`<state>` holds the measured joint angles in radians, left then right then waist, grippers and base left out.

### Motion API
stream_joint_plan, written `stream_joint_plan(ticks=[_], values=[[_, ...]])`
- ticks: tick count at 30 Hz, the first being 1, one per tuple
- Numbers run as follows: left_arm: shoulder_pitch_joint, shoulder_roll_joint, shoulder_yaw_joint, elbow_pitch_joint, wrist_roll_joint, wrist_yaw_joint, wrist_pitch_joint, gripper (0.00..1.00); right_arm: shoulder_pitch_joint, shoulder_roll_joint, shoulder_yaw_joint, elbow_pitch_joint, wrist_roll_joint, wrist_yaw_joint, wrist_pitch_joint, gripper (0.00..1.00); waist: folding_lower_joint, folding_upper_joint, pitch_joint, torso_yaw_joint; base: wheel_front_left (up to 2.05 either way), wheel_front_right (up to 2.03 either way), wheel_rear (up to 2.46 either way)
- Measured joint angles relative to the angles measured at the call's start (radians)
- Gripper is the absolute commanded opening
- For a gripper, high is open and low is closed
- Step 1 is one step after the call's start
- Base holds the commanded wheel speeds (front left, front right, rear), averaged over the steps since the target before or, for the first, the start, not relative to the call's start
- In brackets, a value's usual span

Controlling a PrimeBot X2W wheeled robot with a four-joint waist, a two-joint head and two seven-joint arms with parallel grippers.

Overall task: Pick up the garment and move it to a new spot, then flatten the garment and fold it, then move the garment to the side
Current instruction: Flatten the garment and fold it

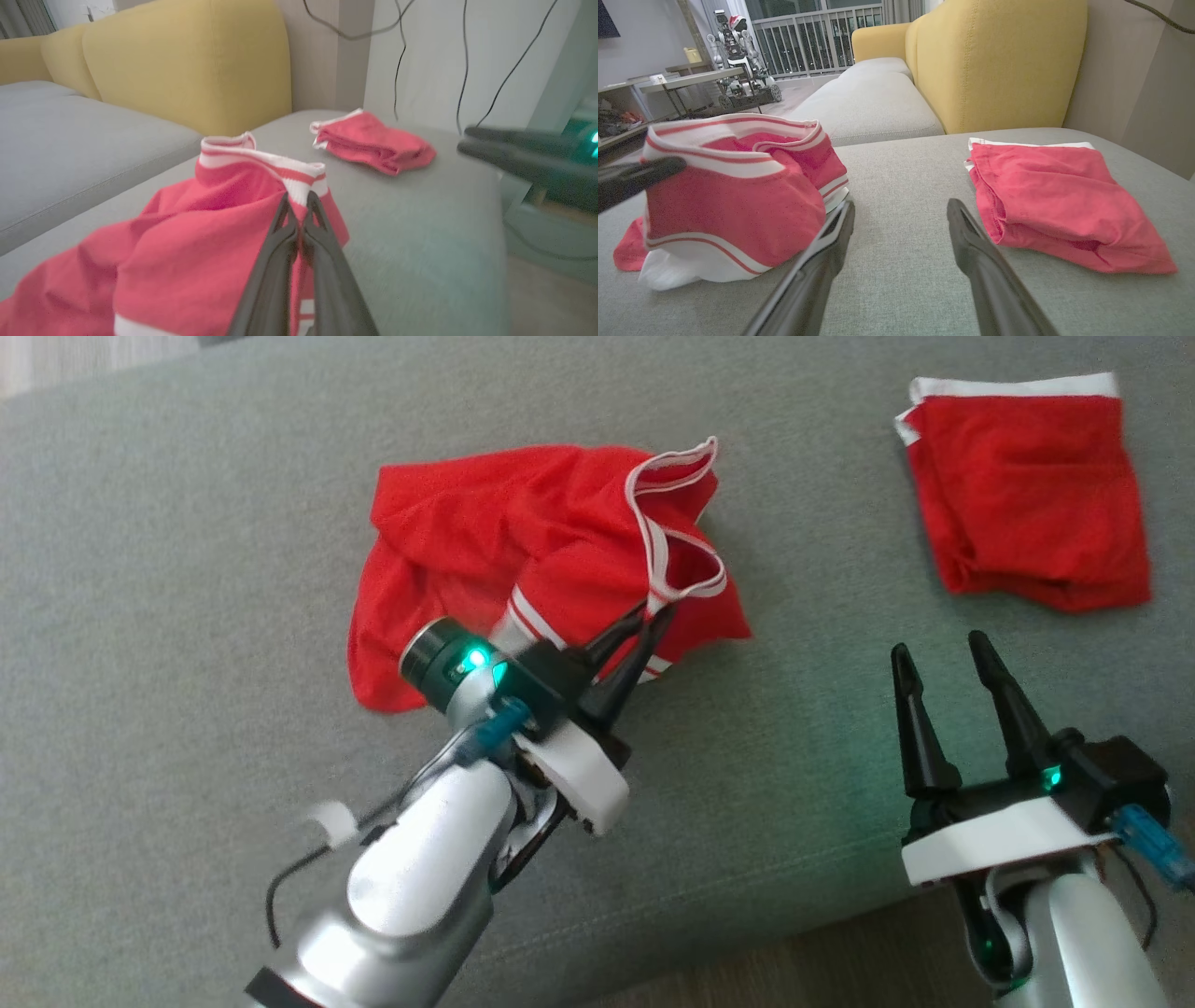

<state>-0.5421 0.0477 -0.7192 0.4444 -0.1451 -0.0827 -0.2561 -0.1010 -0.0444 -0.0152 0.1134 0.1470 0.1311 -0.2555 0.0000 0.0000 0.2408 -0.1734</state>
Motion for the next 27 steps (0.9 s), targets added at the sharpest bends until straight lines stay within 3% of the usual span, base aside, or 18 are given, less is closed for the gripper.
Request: stream_joint_plan(ticks=[4,9,12,15,19,24,27], values=[[-0.009,0.000,-0.015,-0.058,-0.213,-0.032,0.002,0.00,0.002,0.000,0.018,0.011,0.023,0.000,0.000,1.00,0.0000,0.0000,-0.028,-0.016,0.00,0.00,0.00],[-0.165,0.000,-0.006,-0.110,-0.483,-0.037,0.107,0.00,0.009,0.000,0.045,0.022,0.051,0.000,0.000,1.00,0.0000,0.0000,-0.065,-0.045,0.00,0.00,0.00],[-0.310,-0.003,0.055,-0.151,-0.641,0.004,0.160,0.00,0.012,0.000,0.050,0.028,0.065,0.000,0.000,1.00,0.0000,0.0000,-0.083,-0.068,0.00,0.00,0.00],[-0.447,-0.009,0.108,-0.165,-0.700,0.053,0.171,0.00,0.015,0.000,0.042,0.035,0.074,0.000,0.000,1.00,0.0000,0.0000,-0.103,-0.082,0.00,0.00,0.00],[-0.557,-0.020,0.163,-0.167,-0.791,0.080,0.181,0.00,0.040,0.000,0.034,0.037,0.074,0.000,0.000,1.00,0.0000,0.0000,-0.125,-0.082,0.00,0.00,0.00],[-0.571,-0.014,0.258,-0.125,-0.827,0.116,0.130,0.00,0.054,0.000,0.017,0.036,0.072,0.000,0.000,1.00,0.0000,0.0000,-0.133,-0.048,0.00,0.00,0.00],[-0.516,0.027,0.273,-0.104,-0.841,0.123,0.136,0.00,0.054,0.000,0.016,0.032,0.065,0.000,0.000,1.00,0.0000,0.0000,-0.131,-0.022,0.00,0.00,0.00]])
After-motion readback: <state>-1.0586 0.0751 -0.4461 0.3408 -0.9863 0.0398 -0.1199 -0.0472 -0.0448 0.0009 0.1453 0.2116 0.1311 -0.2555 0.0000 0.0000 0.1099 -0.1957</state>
